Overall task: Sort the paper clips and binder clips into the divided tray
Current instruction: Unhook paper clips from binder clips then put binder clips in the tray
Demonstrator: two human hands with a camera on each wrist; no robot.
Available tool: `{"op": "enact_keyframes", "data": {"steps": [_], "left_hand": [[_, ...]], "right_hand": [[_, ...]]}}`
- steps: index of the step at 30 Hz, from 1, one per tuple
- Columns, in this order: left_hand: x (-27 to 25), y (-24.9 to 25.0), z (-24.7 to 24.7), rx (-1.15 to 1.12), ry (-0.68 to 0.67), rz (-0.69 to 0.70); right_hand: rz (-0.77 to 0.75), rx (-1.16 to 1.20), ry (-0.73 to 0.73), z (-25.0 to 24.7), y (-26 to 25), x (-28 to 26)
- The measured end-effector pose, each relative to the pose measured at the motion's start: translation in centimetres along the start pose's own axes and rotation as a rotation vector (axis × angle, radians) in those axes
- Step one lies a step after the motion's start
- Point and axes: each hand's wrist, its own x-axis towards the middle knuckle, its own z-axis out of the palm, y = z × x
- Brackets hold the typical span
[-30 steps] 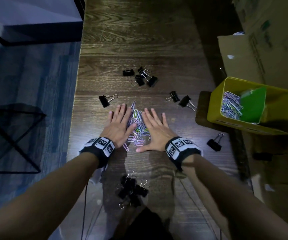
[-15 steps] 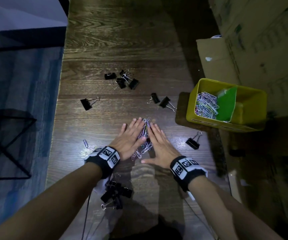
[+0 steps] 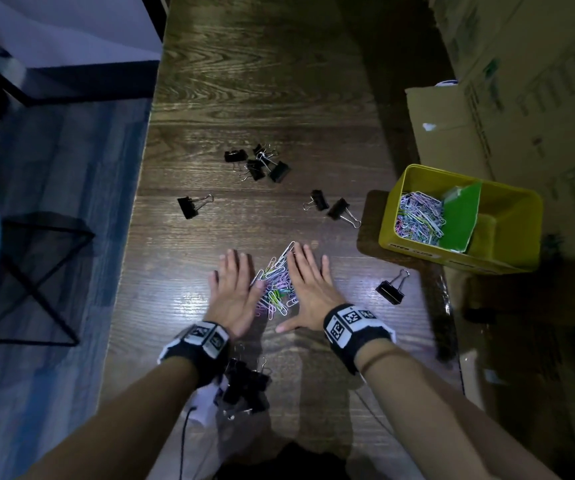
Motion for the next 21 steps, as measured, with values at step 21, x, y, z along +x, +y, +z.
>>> {"op": "enact_keyframes", "data": {"steps": [21], "left_hand": [[3.5, 4.5, -2.6, 0.113, -0.058, 0.217]], "right_hand": [[0.232, 0.369, 0.191, -2.1, -1.4, -1.7]]}}
